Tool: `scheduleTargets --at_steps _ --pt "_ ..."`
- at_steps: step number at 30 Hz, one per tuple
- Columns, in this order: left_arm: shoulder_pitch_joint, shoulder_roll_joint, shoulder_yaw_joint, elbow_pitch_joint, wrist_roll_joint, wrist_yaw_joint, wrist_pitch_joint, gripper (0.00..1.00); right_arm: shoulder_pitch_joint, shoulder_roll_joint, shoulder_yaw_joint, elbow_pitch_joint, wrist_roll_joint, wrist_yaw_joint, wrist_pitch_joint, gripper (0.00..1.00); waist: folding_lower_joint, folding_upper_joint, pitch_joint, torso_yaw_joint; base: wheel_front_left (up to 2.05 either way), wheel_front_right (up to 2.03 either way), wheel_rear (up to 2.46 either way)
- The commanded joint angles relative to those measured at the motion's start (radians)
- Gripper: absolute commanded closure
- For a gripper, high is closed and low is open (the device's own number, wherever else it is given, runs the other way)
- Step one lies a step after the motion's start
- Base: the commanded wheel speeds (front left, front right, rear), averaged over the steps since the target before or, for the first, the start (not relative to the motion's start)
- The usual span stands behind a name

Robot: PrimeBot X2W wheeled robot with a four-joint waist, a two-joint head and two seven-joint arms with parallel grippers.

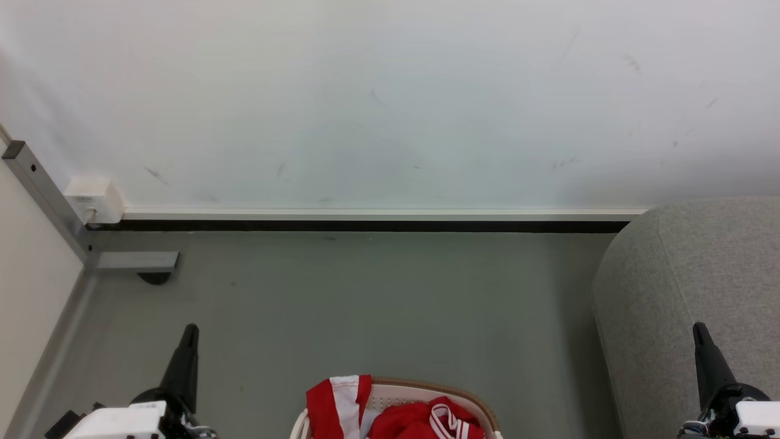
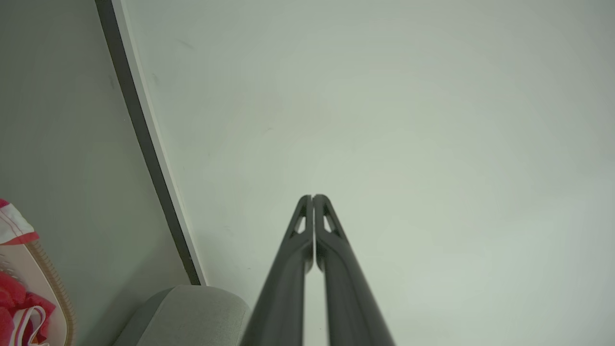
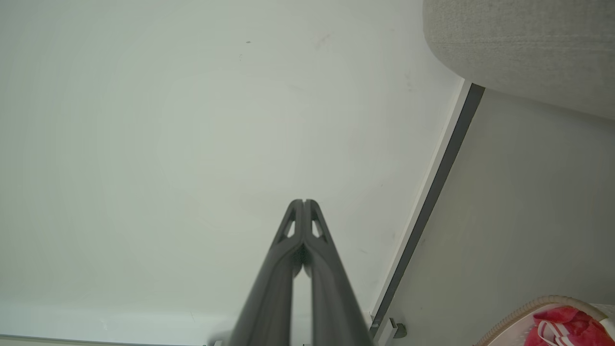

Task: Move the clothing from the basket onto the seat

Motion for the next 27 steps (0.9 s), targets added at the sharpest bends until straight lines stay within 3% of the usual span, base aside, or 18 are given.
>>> scheduleTargets --at_steps 1,25,26,27 --pt "-0.006 0.008 0.001 0.000 -0.013 -0.006 0.004 1.00 -0.015 0.000 -0.003 0.001 -0.008 -0.002 0.002 1.00 0.0000 0.0000 0.000 0.000 0.00 0.00 0.00" --pt "-0.006 0.008 0.001 0.000 -0.013 -0.006 0.004 1.00 -0.015 0.000 -0.003 0.001 -0.008 -0.002 0.002 1.00 0.0000 0.0000 0.000 0.000 0.00 0.00 0.00" --pt "0.001 -0.001 0.000 0.003 0.000 0.000 -0.001 0.00 0.002 0.000 0.001 0.003 0.000 0.000 0.000 0.00 0.0000 0.0000 0.000 0.000 0.00 0.00 0.00" --pt "0.005 -0.003 0.000 0.008 0.001 0.002 -0.002 0.00 0.008 0.002 0.003 0.009 0.001 0.000 -0.001 0.00 0.0000 0.0000 0.000 0.000 0.00 0.00 0.00"
